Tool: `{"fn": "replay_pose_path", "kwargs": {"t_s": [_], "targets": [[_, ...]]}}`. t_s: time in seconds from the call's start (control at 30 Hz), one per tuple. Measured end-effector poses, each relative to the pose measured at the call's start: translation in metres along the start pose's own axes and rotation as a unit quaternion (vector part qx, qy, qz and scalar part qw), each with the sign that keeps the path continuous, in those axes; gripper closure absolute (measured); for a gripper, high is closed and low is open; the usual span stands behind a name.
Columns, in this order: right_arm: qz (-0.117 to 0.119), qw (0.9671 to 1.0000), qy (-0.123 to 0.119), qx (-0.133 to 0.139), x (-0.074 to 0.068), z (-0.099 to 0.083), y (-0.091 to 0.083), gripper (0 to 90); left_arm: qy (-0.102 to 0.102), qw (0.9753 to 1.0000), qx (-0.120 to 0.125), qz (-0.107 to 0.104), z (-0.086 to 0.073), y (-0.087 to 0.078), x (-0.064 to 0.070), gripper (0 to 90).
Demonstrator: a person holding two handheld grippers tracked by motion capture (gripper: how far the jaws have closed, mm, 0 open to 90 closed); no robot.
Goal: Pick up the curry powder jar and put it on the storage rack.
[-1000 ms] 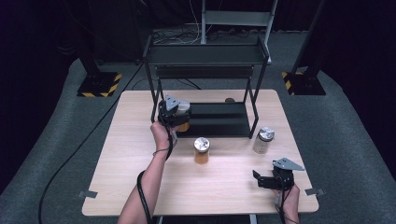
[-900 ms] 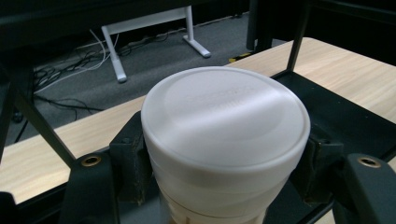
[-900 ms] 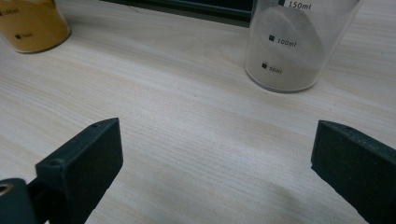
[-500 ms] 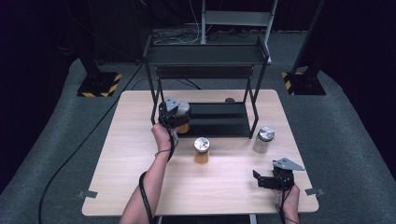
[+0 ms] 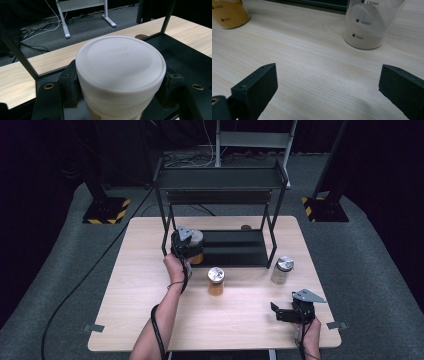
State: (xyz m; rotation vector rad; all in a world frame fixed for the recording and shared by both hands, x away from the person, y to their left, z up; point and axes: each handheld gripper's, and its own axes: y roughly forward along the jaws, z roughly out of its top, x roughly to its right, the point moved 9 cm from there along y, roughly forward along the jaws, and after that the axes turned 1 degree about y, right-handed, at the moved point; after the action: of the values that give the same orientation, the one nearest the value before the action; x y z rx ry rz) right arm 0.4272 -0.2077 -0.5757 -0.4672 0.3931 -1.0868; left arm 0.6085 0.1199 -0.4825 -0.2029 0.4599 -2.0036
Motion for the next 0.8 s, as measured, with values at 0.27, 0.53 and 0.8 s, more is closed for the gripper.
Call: {"fn": "replay_pose_path", "kwargs": {"t_s": [0.27, 0.53, 0.8], "targets": [[0.001, 1.0000, 0.000, -0.001, 0.000, 0.000, 0.000, 1.2, -0.014, 0.9999, 0.003, 0.003, -0.003, 0.001, -0.005, 33.8], [0.001, 1.0000, -0.001, -0.001, 0.000, 0.000, 0.000, 1.1, -0.012, 0.9999, 0.010, -0.002, -0.004, 0.002, -0.007, 33.8], [0.000, 1.0000, -0.001, -0.001, 0.000, 0.000, 0.000, 1.1, -0.028, 0.9994, 0.017, -0.007, -0.006, 0.000, -0.010, 33.8]]}}
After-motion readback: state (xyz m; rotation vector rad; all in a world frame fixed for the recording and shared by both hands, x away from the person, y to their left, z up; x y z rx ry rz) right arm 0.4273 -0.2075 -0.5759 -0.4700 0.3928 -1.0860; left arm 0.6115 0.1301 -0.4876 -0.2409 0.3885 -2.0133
